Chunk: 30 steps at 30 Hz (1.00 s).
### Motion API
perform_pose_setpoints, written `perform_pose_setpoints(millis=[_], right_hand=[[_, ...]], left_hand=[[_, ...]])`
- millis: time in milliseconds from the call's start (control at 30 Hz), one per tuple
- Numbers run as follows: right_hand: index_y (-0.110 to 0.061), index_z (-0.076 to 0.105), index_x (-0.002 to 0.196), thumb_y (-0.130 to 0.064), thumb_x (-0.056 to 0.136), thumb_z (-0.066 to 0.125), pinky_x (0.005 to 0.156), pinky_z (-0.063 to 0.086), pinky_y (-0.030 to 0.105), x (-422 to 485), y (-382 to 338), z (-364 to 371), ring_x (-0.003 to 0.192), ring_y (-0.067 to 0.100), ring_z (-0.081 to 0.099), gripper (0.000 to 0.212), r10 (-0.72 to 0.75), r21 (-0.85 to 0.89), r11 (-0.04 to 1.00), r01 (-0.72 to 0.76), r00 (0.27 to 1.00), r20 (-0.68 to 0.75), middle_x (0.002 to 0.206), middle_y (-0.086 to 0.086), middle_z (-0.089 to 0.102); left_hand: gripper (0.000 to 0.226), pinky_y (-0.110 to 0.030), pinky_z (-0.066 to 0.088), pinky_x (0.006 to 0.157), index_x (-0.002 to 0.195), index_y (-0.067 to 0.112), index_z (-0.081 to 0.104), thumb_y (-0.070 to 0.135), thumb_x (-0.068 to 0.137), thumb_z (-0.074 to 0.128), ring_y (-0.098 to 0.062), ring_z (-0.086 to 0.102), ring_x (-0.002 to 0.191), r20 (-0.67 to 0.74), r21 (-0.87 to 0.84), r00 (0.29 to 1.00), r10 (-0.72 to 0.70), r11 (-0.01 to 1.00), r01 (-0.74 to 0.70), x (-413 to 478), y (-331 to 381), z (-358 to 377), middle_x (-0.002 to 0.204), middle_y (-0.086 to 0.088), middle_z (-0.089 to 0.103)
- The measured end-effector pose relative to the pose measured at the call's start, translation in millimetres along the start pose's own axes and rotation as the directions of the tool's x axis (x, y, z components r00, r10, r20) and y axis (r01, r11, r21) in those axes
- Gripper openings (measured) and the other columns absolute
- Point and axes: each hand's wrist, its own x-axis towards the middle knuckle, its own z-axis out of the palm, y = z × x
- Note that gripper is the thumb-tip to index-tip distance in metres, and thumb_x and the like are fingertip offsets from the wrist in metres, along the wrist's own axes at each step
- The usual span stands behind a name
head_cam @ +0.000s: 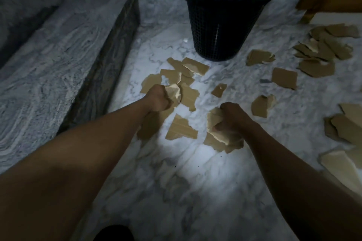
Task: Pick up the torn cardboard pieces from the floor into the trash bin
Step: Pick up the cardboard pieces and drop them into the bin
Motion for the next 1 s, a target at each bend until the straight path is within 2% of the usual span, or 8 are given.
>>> perform_pose_setpoints(millis=[67,167,233,433,533,700,867,1000], right_hand=[[-0.01,0.06,0.104,-0.025,0.078,0.077,0.079,0.038,0.025,5.5,-5.3,6.6,0.097,0.025,0.059,0.034,0.009,-0.021,1.0,-0.008,0.999,0.03,0.099,0.011,0.059],[-0.014,0.059,0.08,-0.039,0.078,0.057,0.072,0.039,0.029,8.5,-10.0,17.8,0.077,0.015,0.057,0.024,-0.06,-0.054,0.997,0.06,0.998,-0.003,0.081,-0.001,0.056],[-0.019,0.049,0.069,-0.044,0.075,0.048,0.068,0.042,0.033,7.7,-12.3,15.9,0.066,0.013,0.049,0.026,-0.04,0.021,0.999,0.04,0.999,0.015,0.069,-0.006,0.047],[-0.001,0.063,0.113,-0.021,0.081,0.081,0.062,0.038,0.001,13.7,-27.0,-8.2,0.077,0.001,0.052,0.042,-0.097,0.163,0.985,0.063,0.973,0.21,0.101,0.005,0.059],[-0.005,0.049,0.136,-0.04,0.075,0.083,0.098,0.043,0.02,16.8,-60.6,5.2,0.118,0.021,0.053,0.078,-0.108,0.153,0.986,0.071,0.961,0.253,0.14,0.01,0.048],[-0.011,0.035,0.144,-0.039,0.084,0.074,0.112,0.031,0.041,17.0,-109.9,48.2,0.143,0.037,0.022,0.077,-0.013,-0.115,0.992,0.041,0.971,0.238,0.152,0.019,0.02],[-0.017,0.032,0.139,-0.029,0.081,0.078,0.103,0.036,0.047,25.8,-119.2,57.6,0.129,0.032,0.048,0.075,0.067,-0.066,0.996,-0.057,0.985,0.162,0.138,0.01,0.048],[-0.017,0.043,0.134,-0.036,0.08,0.077,0.104,0.033,0.049,29.8,-111.3,44.6,0.124,0.03,0.052,0.067,0.015,0.006,1.0,-0.015,0.996,0.084,0.129,0.005,0.056]], left_hand=[[0.015,-0.021,0.05,0.055,0.097,0.003,0.06,0.009,0.093,0.046,-0.024,0.06,0.07,-0.068,0.061,0.998,0.013,0.998,-0.009,13.3,1.6,-3.6,0.094,-0.014,0.058],[0.055,-0.034,0.053,0.088,0.123,-0.001,0.056,0.029,0.079,0.069,-0.034,0.06,0.109,-0.091,0.256,0.994,-0.06,0.963,0.082,35.5,-4.2,-11.6,0.124,-0.017,0.056],[0.058,-0.034,0.05,0.095,0.124,0.001,0.057,0.035,0.077,0.065,-0.033,0.059,0.112,-0.016,0.37,1.0,-0.024,0.929,0.028,34.3,-1.2,-14.6,0.127,-0.016,0.058],[0.041,-0.035,0.044,0.09,0.121,-0.002,0.057,0.027,0.092,0.058,-0.035,0.059,0.111,0.001,0.512,0.999,0.048,0.858,-0.042,32.0,9.5,-17.3,0.119,-0.017,0.06],[0.035,-0.035,0.041,0.091,0.115,0.003,0.057,0.029,0.092,0.054,-0.034,0.058,0.111,-0.044,0.582,0.996,0.071,0.812,-0.033,29.6,4.6,-11.7,0.12,-0.014,0.059],[0.042,-0.037,0.042,0.096,0.119,0.007,0.052,0.027,0.083,0.063,-0.036,0.057,0.109,-0.135,0.429,0.978,0.158,0.899,-0.086,17.1,-8.6,-5.0,0.113,-0.015,0.062],[0.077,-0.04,0.055,0.085,0.13,0.036,0.03,0.036,0.064,0.07,-0.025,0.061,0.097,-0.374,-0.016,0.927,0.031,0.999,-0.04,-2.2,-39.4,-2.1,0.114,-0.003,0.06],[0.076,-0.037,0.054,0.092,0.13,0.032,0.045,0.042,0.058,0.067,-0.029,0.063,0.106,-0.372,0.008,0.927,-0.052,0.998,0.06,-2.5,-55.7,-13.5,0.115,-0.007,0.064]])
